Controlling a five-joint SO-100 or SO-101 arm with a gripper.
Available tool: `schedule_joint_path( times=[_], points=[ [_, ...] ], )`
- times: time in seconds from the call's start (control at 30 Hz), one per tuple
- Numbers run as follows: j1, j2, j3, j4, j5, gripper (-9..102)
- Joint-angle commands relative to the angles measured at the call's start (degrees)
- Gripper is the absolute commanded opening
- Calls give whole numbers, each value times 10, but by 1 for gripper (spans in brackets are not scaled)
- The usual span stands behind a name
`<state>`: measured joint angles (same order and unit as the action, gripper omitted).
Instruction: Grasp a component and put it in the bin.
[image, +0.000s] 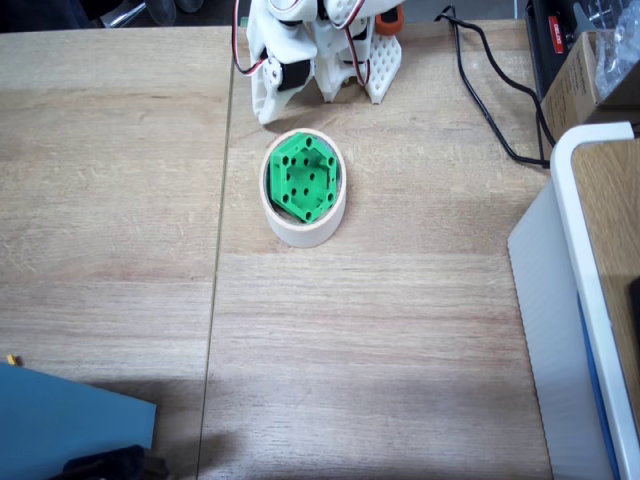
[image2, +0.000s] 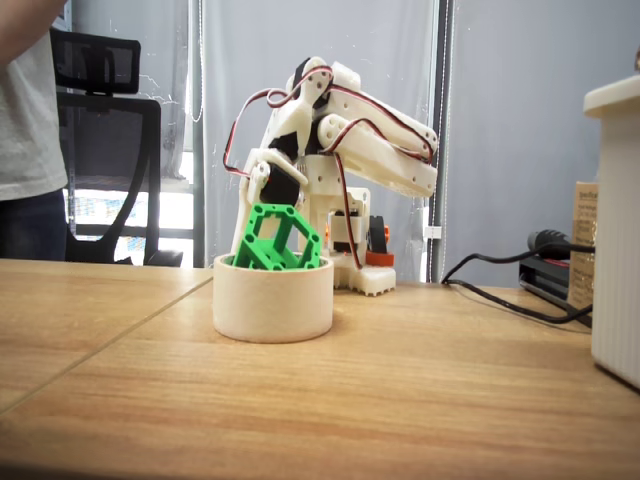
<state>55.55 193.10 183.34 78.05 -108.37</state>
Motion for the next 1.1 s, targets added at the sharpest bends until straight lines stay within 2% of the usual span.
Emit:
schedule_joint_path(
  times=[0.0, 0.57, 0.83, 1.07],
  points=[
    [5, 4, 20, 11, 4, 0],
    [5, 4, 22, 11, 5, 0],
    [4, 4, 21, 11, 108, 0],
    [4, 3, 21, 11, 132, 0]
  ],
)
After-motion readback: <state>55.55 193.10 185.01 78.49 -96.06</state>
